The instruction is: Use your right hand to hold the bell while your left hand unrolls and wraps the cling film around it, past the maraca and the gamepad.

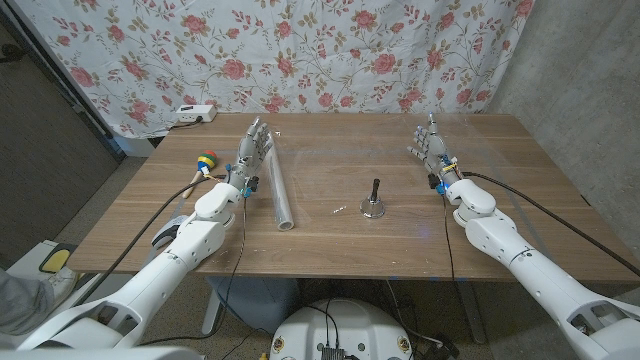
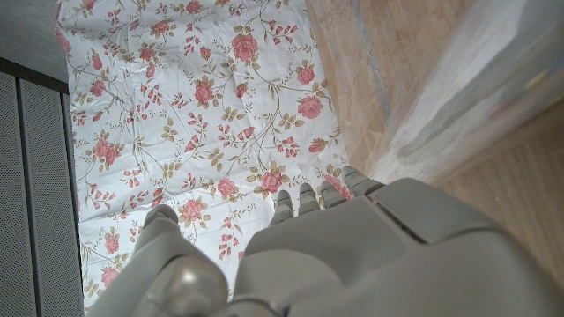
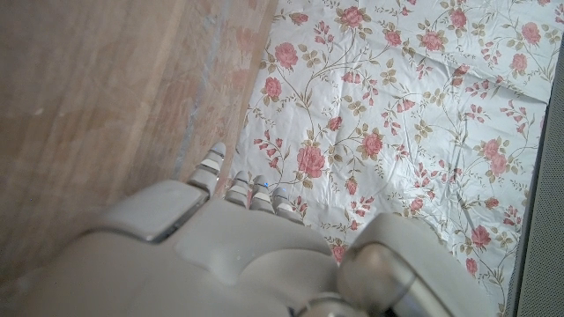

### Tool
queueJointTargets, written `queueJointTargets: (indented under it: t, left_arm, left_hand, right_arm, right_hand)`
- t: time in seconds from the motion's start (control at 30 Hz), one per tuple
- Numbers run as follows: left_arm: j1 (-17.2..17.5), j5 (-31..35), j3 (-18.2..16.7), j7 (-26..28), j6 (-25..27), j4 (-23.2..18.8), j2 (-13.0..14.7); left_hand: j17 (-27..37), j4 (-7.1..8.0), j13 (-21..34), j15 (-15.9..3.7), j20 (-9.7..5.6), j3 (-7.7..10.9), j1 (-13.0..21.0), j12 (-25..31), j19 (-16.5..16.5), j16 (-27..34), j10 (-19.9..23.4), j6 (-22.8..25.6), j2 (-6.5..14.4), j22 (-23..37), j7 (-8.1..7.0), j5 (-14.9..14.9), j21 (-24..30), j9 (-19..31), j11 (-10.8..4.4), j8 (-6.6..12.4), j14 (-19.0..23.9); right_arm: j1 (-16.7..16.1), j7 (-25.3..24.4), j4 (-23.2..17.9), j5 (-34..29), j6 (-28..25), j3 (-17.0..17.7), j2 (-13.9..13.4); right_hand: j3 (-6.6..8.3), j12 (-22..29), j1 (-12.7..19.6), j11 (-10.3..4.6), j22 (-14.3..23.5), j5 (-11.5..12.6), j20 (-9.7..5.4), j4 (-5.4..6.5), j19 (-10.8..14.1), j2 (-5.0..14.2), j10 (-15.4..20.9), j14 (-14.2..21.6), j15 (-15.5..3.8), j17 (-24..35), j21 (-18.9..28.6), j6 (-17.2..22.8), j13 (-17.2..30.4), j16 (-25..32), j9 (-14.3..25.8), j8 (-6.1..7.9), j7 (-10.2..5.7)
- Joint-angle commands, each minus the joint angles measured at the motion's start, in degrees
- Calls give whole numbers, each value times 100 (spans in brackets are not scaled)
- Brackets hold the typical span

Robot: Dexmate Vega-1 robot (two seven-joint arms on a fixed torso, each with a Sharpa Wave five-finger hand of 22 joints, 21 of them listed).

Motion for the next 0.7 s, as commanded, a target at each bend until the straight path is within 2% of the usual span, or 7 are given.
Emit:
queueJointTargets:
  t: [0.03, 0.33, 0.4, 0.47, 0.57, 0.67, 0.7]
  left_arm:
    - [4, 110, -10, -32, -150, -16, 58]
    - [43, 118, -50, -28, -210, 6, 98]
    - [75, 1, -82, -64, -153, -29, 89]
    - [78, -8, -94, -101, -187, -32, 101]
    - [88, 13, -90, -205, -197, -64, 190]
    - [160, 116, -99, -109, -177, -164, 289]
    - [315, 187, -143, 333, 145, -511, 378]
  left_hand:
    - [27, -9, 9, -14, 32, 38, 66, 40, -24, 45, -38, 13, 13, 22, -38, 36, 48, 24, 9, 40, -29]
    - [27, -12, 9, -20, 32, 35, 71, 39, -26, 44, -36, 24, 17, 21, -36, 34, 51, 23, 14, 42, -29]
    - [27, -13, 9, -22, 32, 35, 72, 41, -26, 44, -32, 28, 19, 21, -35, 34, 52, 23, 18, 43, -29]
    - [27, -14, 9, -21, 32, 35, 73, 41, -27, 45, -29, 27, 19, 21, -36, 33, 53, 23, 14, 42, -29]
    - [27, -14, 9, -20, 32, 34, 75, 40, -27, 45, -32, 30, 20, 21, -33, 33, 53, 23, 11, 43, -28]
    - [27, -16, 9, -21, 31, 33, 77, 42, -29, 44, -24, 34, 22, 21, -33, 33, 54, 23, 7, 44, -30]
    - [27, -16, 9, -21, 31, 33, 77, 41, -28, 44, -26, 36, 23, 21, -37, 33, 55, 23, 11, 45, -28]
  right_arm:
    - [-53, -83, -155, -37, -46, 27, -62]
    - [-97, -201, -317, -109, -125, 12, -109]
    - [-103, -192, -329, -120, -86, 8, -99]
    - [-113, -182, -337, -158, 10, 5, -87]
    - [-149, -446, -599, -385, -233, -36, -239]
    - [-170, -520, -665, -529, -212, -63, -285]
    - [-183, -529, -686, -536, -214, -62, -290]
  right_hand:
    - [-10, 19, 71, 66, 10, 11, 10, -5, -15, 6, 11, -47, -2, 14, 37, -55, 27, 21, 13, 24, 13]
    - [-3, 15, 97, 63, 10, 6, 23, -14, -38, 21, 6, -58, -2, 14, 30, -61, 27, 17, 13, 26, 9]
    - [3, 15, 117, 63, 11, 2, 23, -22, -59, 31, 5, -72, -15, 14, 25, -102, 30, 13, 12, 13, -55]
    - [9, 33, 157, -12, 13, -6, 56, -40, -85, 37, 47, -71, -54, 16, 23, -120, 36, 16, 13, 15, -121]
    - [17, 79, 206, -84, 14, -14, 32, -64, -81, 44, 165, -64, -135, 17, 32, -138, 46, 22, 13, 17, -131]
    - [27, 91, 248, -107, 16, -20, 54, -82, -29, 56, 199, -12, -211, 18, 56, -153, 54, 44, 13, 20, -126]
    - [29, 92, 255, -118, 17, -21, 57, -85, -21, 58, 205, -9, -214, 18, 59, -150, 55, 46, 13, 22, -122]
